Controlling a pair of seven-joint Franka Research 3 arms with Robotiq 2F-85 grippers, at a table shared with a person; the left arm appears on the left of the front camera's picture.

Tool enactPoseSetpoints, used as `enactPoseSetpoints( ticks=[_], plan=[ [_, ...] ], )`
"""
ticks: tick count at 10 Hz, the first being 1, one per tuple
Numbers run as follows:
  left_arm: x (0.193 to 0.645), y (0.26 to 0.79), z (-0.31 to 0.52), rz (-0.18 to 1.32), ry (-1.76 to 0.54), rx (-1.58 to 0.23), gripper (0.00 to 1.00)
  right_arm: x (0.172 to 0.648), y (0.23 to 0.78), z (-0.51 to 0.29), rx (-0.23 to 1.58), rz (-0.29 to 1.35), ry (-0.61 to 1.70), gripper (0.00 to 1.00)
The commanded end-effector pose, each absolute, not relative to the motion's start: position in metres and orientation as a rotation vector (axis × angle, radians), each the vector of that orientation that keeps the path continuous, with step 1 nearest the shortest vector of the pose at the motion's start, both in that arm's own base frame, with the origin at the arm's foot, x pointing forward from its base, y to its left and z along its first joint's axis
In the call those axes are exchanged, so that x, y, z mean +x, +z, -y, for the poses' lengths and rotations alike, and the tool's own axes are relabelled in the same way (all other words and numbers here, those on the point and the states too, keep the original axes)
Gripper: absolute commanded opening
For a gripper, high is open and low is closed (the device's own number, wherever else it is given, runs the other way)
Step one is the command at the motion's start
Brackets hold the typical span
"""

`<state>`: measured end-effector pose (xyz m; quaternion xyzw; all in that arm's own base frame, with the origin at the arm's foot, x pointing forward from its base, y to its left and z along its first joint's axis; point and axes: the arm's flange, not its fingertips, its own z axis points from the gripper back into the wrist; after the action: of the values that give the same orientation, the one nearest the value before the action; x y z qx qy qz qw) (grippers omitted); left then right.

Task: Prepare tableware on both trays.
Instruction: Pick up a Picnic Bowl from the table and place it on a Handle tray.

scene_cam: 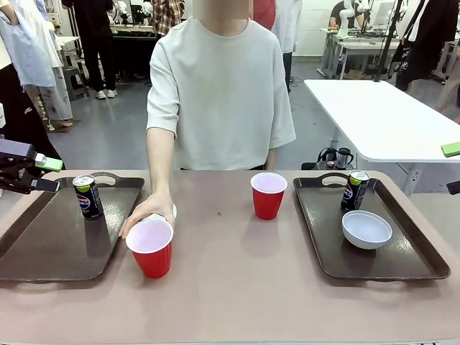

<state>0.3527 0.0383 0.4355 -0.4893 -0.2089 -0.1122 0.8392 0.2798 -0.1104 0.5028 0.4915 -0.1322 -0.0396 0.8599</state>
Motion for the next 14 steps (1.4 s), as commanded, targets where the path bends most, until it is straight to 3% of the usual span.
enactPoseSetpoints(
  ticks=[1, 5, 11, 13, 14],
  plan=[
    [0.354, 0.434, -0.039, 0.473, -0.252, -1.055, 1.00, 0.282, 0.503, 0.111, 1.048, 0.290, -0.080, 1.00],
    [0.362, 0.482, 0.001, 0.280, -0.333, -0.762, 1.00, 0.282, 0.503, 0.111, 1.048, 0.290, -0.080, 1.00],
    [0.410, 0.489, 0.090, -0.014, -0.417, -0.234, 1.00, 0.282, 0.503, 0.111, 1.048, 0.290, -0.080, 1.00],
    [0.432, 0.473, 0.100, 0.076, -0.384, -0.189, 1.00, 0.282, 0.503, 0.111, 1.048, 0.290, -0.080, 1.00],
    [0.402, 0.483, 0.096, 0.014, -0.421, -0.236, 1.00, 0.282, 0.503, 0.111, 1.048, 0.290, -0.080, 1.00]
  ],
)
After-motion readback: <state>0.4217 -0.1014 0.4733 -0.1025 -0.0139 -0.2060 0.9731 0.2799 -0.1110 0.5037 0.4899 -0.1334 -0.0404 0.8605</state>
